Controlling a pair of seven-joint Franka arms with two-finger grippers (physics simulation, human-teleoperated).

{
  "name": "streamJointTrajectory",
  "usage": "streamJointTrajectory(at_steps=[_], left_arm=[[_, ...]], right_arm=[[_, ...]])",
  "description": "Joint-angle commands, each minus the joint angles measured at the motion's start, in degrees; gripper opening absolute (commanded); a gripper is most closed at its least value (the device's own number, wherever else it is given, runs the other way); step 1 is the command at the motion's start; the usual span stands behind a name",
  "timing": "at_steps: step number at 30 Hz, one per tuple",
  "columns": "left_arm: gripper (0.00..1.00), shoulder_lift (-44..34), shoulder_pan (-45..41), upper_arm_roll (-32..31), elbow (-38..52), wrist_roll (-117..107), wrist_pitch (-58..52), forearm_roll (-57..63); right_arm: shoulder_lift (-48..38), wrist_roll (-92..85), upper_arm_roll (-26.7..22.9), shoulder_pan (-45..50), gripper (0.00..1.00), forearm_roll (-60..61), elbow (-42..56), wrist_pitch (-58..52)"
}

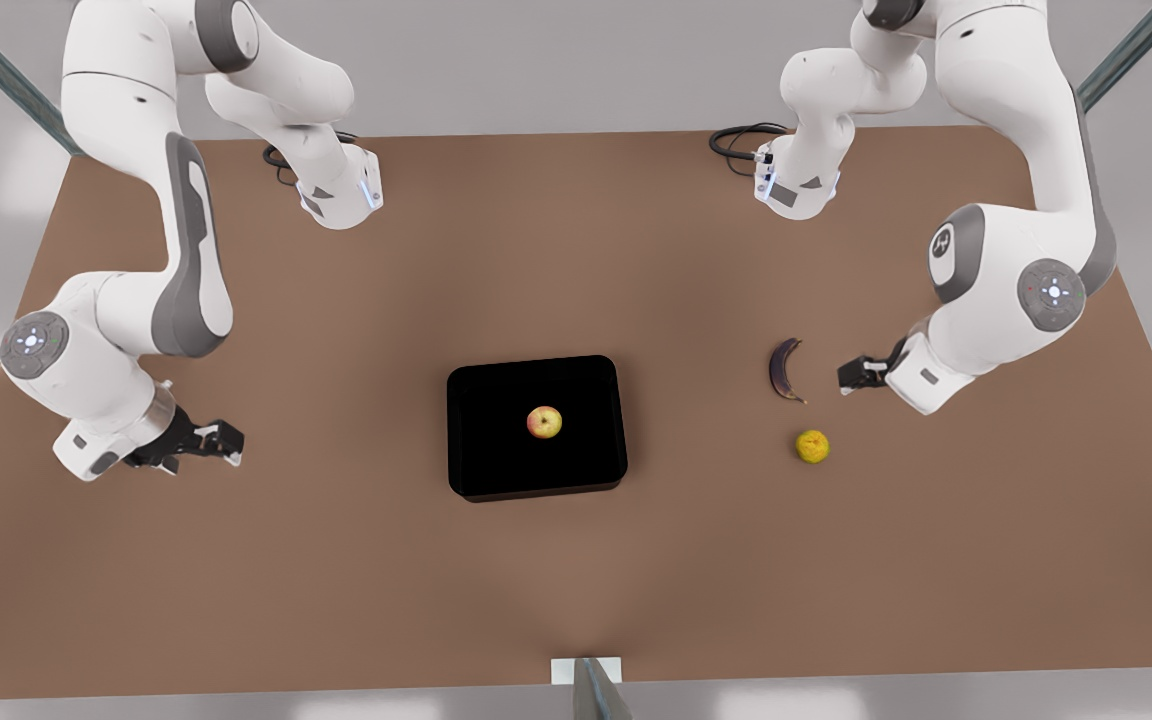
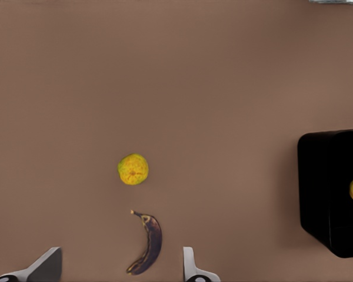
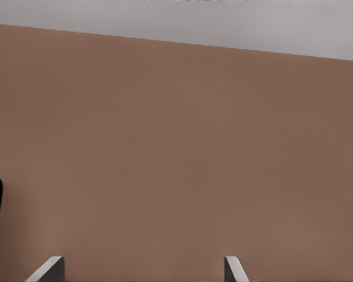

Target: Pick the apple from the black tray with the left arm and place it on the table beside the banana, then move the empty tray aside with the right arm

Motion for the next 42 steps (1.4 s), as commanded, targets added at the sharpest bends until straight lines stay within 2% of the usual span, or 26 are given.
streamJointTrajectory(at_steps=[1, 4, 6, 9, 11, 13, 15, 17, 18, 21, 23, 35, 42], left_arm=[[1.00, 0.1, -0.2, 0.0, -0.1, -7.3, 3.4, 0.0], [1.00, 0.2, -4.0, 0.0, 1.4, -7.7, 4.0, 0.2], [1.00, 9.9, -7.1, 0.0, 9.9, -8.1, 13.2, -0.3], [1.00, 15.4, -11.3, 0.0, 11.9, -17.1, 18.8, 0.1], [1.00, 16.4, -14.7, -0.1, 8.7, -19.0, 18.5, -0.6], [1.00, 17.2, -22.0, 0.2, 10.5, -34.9, 18.2, 1.1], [1.00, 18.2, -25.0, 0.0, 11.6, -45.5, 18.8, 2.0], [1.00, 25.9, -31.3, 0.2, 21.4, -52.3, 18.3, 2.6], [1.00, 27.1, -33.2, 0.2, 22.3, -52.6, 18.4, 2.8], [1.00, 28.2, -35.7, 0.2, 22.5, -54.9, 19.4, 4.6], [1.00, 35.4, -38.4, 0.3, 30.3, -62.2, 21.0, 9.2], [1.00, 39.6, -41.0, 0.4, 27.9, -64.6, 24.1, 12.1], [1.00, 43.0, -43.4, 0.4, 27.5, -64.3, 25.4, 18.3]], right_arm=[[-0.5, -7.1, -0.3, -0.1, 1.00, 0.1, -0.7, 5.2], [0.7, -6.6, -0.6, -0.3, 1.00, -0.3, 0.1, 5.3], [4.8, -6.5, -1.1, -1.1, 1.00, -0.5, 2.9, 5.3], [8.6, -6.5, -0.9, -1.0, 1.00, -1.1, 5.3, 5.7], [8.4, -6.4, -0.9, -1.0, 1.00, -1.3, 6.7, 5.5], [4.7, -6.5, -0.9, -1.1, 1.00, -1.2, 7.9, 1.9], [3.6, -6.5, -1.2, -1.2, 1.00, -1.0, 8.2, -0.7], [3.4, -6.5, -1.0, -1.3, 1.00, -1.0, 8.2, -1.4], [3.3, -6.4, -1.1, -1.3, 1.00, -0.9, 8.2, -1.5], [3.3, -6.5, -1.1, -1.3, 1.00, -1.0, 8.2, -1.7], [3.3, -6.4, -1.0, -1.2, 1.00, -1.0, 8.2, -1.7], [3.4, -6.5, -1.1, -1.3, 1.00, -1.0, 8.2, -1.7], [3.4, -6.5, -1.1, -1.3, 1.00, -1.0, 8.2, -1.7]])
